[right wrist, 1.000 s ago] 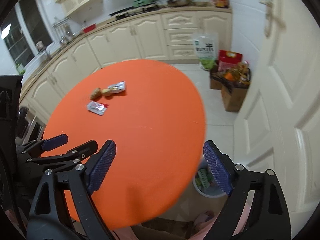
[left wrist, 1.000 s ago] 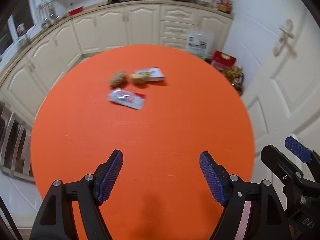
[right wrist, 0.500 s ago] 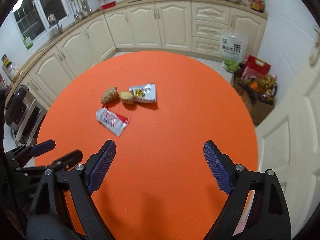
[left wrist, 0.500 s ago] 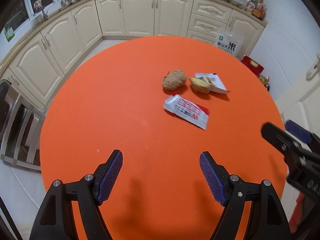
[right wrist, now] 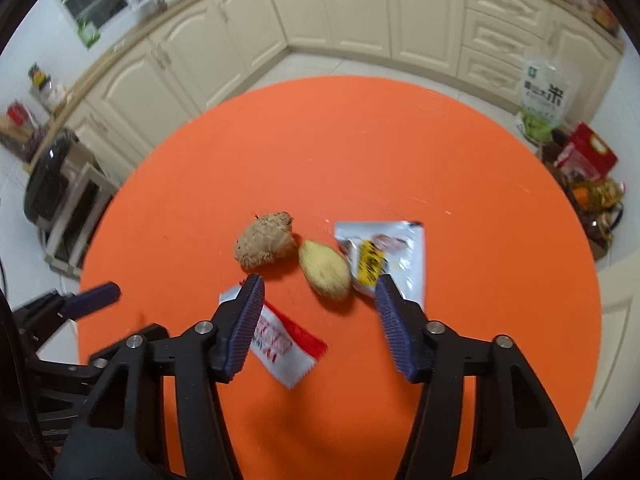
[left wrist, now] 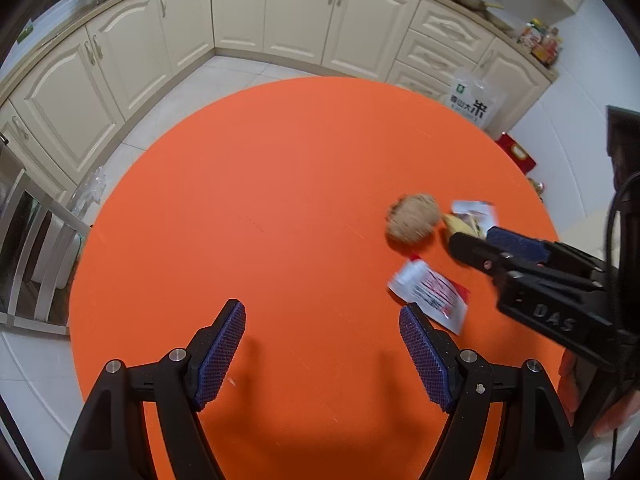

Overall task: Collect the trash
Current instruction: 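Grasp the ginger piece with the right gripper while the left grasps the brown lump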

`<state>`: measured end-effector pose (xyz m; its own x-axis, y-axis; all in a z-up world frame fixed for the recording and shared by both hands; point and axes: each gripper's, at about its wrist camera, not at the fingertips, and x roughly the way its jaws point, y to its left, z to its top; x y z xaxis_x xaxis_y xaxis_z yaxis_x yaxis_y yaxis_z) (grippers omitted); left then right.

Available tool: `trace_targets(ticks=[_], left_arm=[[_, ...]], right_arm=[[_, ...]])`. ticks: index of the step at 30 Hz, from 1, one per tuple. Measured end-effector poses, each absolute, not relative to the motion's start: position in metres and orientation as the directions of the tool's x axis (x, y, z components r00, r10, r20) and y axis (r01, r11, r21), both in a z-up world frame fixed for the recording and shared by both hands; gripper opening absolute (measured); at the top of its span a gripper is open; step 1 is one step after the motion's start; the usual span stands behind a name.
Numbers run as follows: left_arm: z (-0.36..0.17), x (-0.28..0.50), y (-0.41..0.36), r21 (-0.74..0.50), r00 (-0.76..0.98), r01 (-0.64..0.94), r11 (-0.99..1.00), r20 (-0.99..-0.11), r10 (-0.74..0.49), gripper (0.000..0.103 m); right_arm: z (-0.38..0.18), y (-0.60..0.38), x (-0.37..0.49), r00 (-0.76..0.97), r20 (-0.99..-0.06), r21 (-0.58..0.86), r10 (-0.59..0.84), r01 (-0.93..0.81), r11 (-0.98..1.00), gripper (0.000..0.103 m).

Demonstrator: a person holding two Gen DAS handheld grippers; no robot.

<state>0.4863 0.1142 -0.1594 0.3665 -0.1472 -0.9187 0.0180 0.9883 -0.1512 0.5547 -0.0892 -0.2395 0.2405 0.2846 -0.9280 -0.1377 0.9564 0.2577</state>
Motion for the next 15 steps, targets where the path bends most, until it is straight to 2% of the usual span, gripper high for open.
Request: trace_targets(ticks=[5,7,9,11,12,15], left_arm=[[-0.160,0.495,0.121,-0.137,0.365,0.021,0.990,-0.921,-0.135,0.076],[-0.161,0.498,0.123,-0.141,0.361,0.019,0.990,-0.922,-0.138,0.076],[-0.162,0.501,0.124,-0.140,0.361,0.011,0.990,-0.923,-0.134,0.076],[-0.163,0.501,0.125,-0.144,0.356,0.006,0.990,-0.924,-0.136,0.076],[-0.163,0.503,0.124,-0.149,0.353,0.006,0.989,-0.925,-0.142,0.076],[-0.161,0.510,0.123,-0.179,0.342,0.020,0.984,-0.923,-0.175,0.076]], right_arm=[[-0.245,-0.079,0.567,0.227,-0.934,0.243,0.277,-0.166,0.956,0.040],[-0.244,-0.075,0.571,0.224,-0.928,0.264,0.299,-0.173,0.949,0.032],[-0.243,-0.073,0.574,0.226,-0.923,0.270,0.311,-0.195,0.943,0.029],[-0.243,-0.077,0.571,0.224,-0.918,0.289,0.327,-0.188,0.939,0.020],[-0.242,-0.078,0.569,0.229,-0.923,0.271,0.310,-0.186,0.944,0.011],[-0.242,-0.080,0.564,0.232,-0.921,0.268,0.313,-0.204,0.942,0.009]])
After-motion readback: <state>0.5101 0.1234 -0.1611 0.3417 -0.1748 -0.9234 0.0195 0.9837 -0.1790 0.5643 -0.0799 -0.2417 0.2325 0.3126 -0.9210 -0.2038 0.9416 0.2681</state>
